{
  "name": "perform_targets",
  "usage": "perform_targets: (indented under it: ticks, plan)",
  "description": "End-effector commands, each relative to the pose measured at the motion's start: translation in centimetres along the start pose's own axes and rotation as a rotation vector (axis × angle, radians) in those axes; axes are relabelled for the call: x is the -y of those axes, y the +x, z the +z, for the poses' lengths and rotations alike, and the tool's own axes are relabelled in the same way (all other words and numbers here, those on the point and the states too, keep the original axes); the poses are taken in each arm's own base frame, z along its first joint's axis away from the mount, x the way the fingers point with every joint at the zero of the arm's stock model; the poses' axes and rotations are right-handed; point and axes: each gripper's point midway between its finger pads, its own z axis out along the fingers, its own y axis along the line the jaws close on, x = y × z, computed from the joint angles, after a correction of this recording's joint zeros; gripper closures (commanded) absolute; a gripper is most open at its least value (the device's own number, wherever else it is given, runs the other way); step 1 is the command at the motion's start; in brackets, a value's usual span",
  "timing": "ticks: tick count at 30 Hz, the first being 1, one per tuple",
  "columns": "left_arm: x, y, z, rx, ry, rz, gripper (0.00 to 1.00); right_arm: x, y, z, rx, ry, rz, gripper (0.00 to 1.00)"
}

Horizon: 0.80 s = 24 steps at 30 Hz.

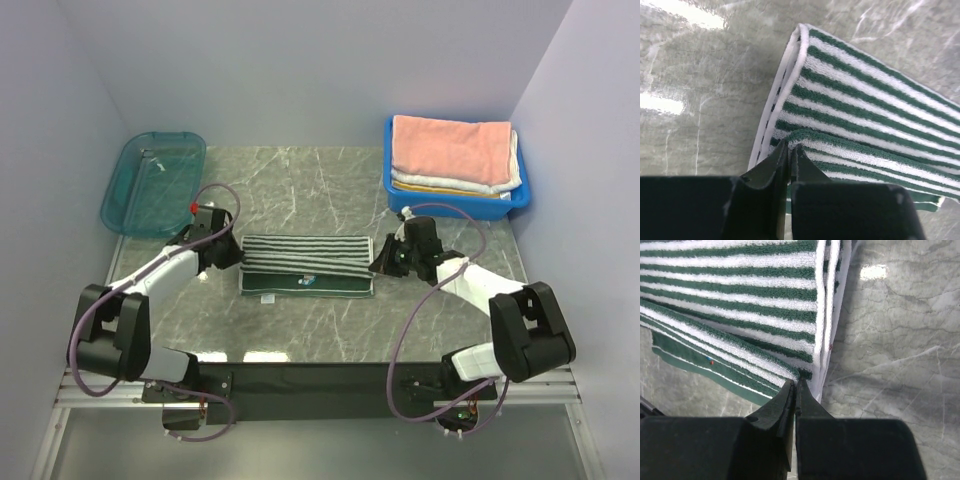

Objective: Fold and stack the towels
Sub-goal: Fold the towel

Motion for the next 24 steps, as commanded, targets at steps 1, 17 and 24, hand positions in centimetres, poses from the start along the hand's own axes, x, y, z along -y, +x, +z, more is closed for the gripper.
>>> perform_targets:
  ticks: [1,17,24]
  plan:
    - [-1.8,-2.5,-1.4,0.130,-0.091,-0.021,0.95,1.8,-1.7,-1.2,0.075,0.095,0.005,1.00]
    - [-4.0,2.3,0.2,0.024,-0.127,-0.103,0.79,2.8,1.5,-0.2,0.013,0.087,0.076,0.93]
    - [-2.4,1.2,-3.5,0.104,-0.066,-0.120,0.18,0.6,1.2,-2.6,0.052,0.059,-0.013,0.44]
